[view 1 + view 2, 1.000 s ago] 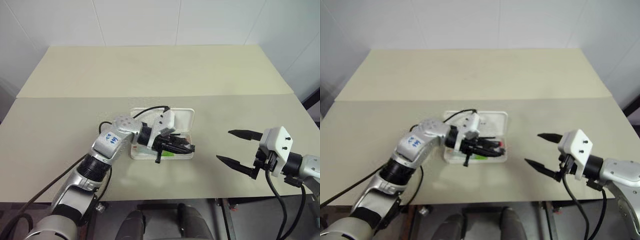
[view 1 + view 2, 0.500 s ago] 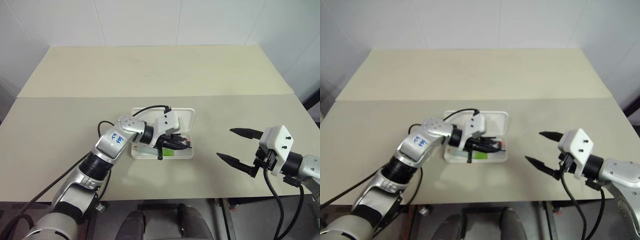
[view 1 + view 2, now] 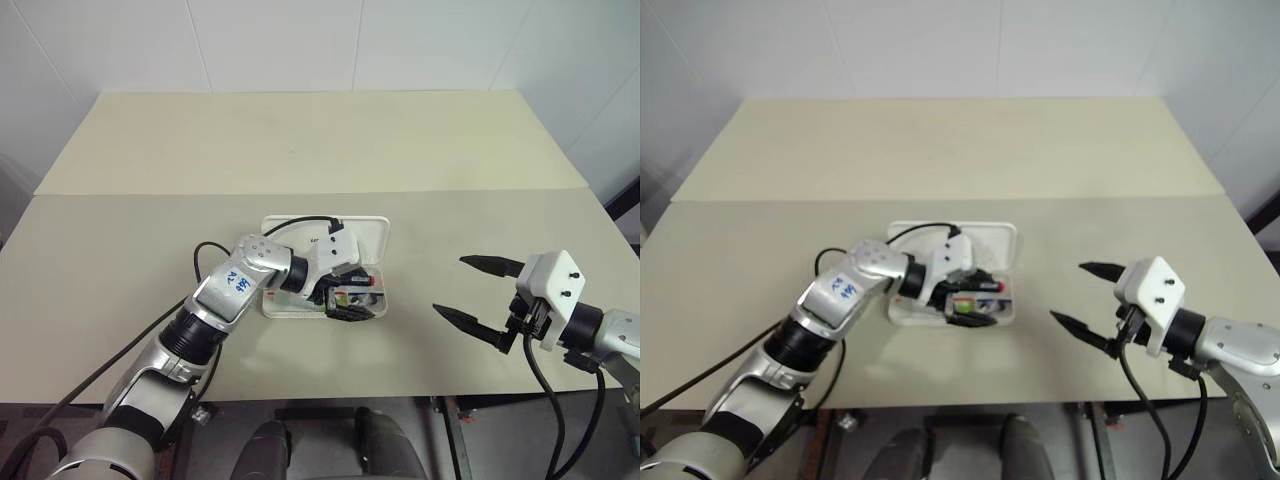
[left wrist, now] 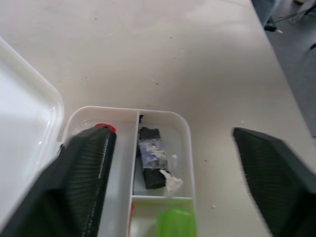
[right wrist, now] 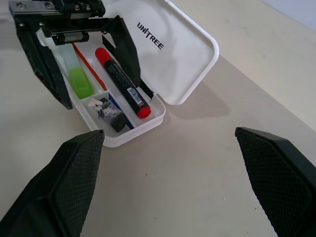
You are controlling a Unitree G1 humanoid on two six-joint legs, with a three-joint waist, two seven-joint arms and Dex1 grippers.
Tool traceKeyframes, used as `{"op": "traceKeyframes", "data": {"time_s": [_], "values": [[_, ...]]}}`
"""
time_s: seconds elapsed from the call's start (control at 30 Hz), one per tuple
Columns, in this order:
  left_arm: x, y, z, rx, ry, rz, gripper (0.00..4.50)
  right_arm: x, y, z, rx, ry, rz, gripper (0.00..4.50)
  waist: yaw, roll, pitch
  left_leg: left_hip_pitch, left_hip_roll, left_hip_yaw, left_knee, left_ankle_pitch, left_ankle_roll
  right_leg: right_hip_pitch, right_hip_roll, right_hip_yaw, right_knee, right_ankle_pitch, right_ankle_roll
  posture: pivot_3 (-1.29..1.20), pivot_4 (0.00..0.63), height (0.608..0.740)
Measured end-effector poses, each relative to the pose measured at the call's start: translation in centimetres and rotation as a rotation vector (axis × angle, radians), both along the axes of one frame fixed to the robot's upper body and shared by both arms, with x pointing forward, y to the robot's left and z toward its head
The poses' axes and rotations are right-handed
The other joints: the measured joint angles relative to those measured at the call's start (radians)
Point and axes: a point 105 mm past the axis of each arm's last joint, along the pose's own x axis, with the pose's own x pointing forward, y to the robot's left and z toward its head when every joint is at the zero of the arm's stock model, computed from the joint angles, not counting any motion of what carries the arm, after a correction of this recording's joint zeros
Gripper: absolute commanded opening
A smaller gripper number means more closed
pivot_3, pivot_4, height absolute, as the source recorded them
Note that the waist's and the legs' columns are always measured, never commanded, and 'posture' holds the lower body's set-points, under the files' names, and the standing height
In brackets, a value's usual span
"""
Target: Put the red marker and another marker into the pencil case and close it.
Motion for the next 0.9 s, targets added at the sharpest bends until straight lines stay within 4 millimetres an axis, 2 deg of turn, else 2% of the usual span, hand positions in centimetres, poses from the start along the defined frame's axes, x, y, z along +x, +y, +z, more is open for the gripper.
{"op": "traceKeyframes", "data": {"time_s": [0.17,0.3,0.5,0.6,0.73,0.9], "values": [[0.0,-0.5,0.5,-0.034,-0.003,-0.001,4.47,0.1,0.0,0.1,-0.001,-0.006,0.001,4.50,0.000,0.000,0.000,0.000,0.000,0.000,0.000,0.000,0.000,0.000,0.000,0.000,0.000,0.000,0.000,0.00,0.150,0.740],[0.1,-0.7,2.4,-0.125,-0.005,-0.014,4.47,0.2,0.3,0.2,0.000,-0.007,0.011,4.50,-0.001,0.000,0.000,0.000,0.000,0.000,0.001,0.000,0.000,0.000,0.000,0.000,0.000,0.000,0.000,0.00,0.150,0.740],[-0.3,1.0,6.8,-0.350,-0.043,-0.116,4.47,0.1,0.3,0.1,0.000,-0.005,0.017,4.50,0.000,0.000,0.000,0.000,0.000,0.000,0.001,0.000,0.000,0.000,0.000,0.000,0.000,0.000,0.000,0.00,0.150,0.740],[0.4,2.3,7.8,-0.404,-0.073,-0.132,4.47,0.2,0.5,0.5,0.003,-0.020,0.033,4.50,0.000,0.000,0.000,0.000,0.000,0.000,0.002,0.000,0.000,0.001,0.000,0.000,0.000,0.000,0.000,0.00,0.150,0.740],[2.4,3.8,8.9,-0.457,-0.121,-0.123,3.57,0.5,1.2,1.5,0.007,-0.064,0.071,4.50,0.000,0.000,0.000,0.000,0.000,0.000,0.002,0.000,0.000,0.001,0.000,0.000,0.000,0.000,0.000,0.00,0.150,0.740],[4.1,5.3,9.9,-0.477,-0.173,-0.100,1.81,0.7,1.0,1.4,0.018,-0.056,0.069,4.50,0.000,0.000,0.000,0.000,0.000,0.000,0.002,0.000,0.000,0.001,0.000,0.000,0.000,0.000,0.001,0.00,0.150,0.740]]}}
